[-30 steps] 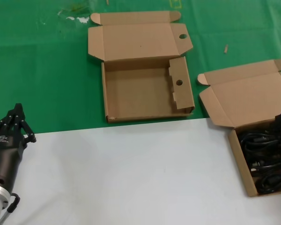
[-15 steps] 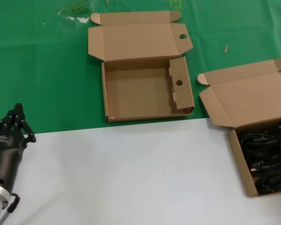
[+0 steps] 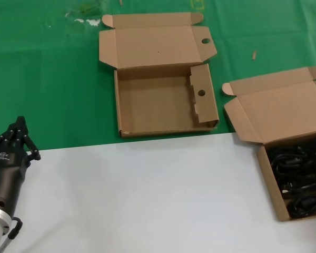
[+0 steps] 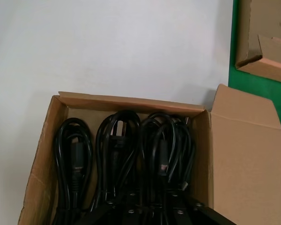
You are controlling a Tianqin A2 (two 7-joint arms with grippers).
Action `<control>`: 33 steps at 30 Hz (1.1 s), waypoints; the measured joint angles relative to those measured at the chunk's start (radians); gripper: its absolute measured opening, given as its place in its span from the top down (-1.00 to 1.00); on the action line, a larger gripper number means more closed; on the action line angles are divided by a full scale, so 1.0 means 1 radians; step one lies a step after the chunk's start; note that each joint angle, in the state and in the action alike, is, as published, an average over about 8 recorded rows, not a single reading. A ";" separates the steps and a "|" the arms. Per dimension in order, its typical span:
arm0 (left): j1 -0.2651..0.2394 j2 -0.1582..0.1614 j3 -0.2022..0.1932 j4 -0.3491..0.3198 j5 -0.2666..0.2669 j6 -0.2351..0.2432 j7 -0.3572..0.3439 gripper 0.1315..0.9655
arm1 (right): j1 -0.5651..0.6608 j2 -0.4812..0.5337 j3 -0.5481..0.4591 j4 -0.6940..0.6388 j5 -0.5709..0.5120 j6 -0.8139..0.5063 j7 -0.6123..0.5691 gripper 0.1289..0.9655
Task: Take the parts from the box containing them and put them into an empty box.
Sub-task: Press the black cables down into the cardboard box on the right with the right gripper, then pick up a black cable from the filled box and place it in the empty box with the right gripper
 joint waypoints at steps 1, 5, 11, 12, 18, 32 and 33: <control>0.000 0.000 0.000 0.000 0.000 0.000 0.000 0.98 | 0.001 -0.001 -0.001 -0.001 -0.001 0.000 0.001 0.65; 0.000 0.000 0.000 0.000 0.000 0.000 0.000 0.98 | 0.019 -0.005 -0.008 0.001 -0.008 -0.014 0.016 0.78; 0.000 0.000 0.000 0.000 0.000 0.000 0.000 0.98 | 0.096 -0.005 -0.019 0.048 -0.034 -0.085 0.093 0.90; 0.000 0.000 0.000 0.000 0.000 0.000 0.000 0.98 | 0.114 -0.005 -0.021 0.061 -0.040 -0.101 0.111 0.91; 0.000 0.000 0.000 0.000 0.000 0.000 0.000 0.98 | 0.215 -0.003 -0.031 0.136 -0.077 -0.196 0.216 0.97; 0.000 0.000 0.000 0.000 0.000 0.000 0.000 0.98 | 0.267 0.003 -0.042 0.209 -0.099 -0.282 0.297 0.97; 0.000 0.000 0.000 0.000 0.000 0.000 0.000 0.98 | 0.278 -0.003 -0.044 0.207 -0.102 -0.285 0.297 0.97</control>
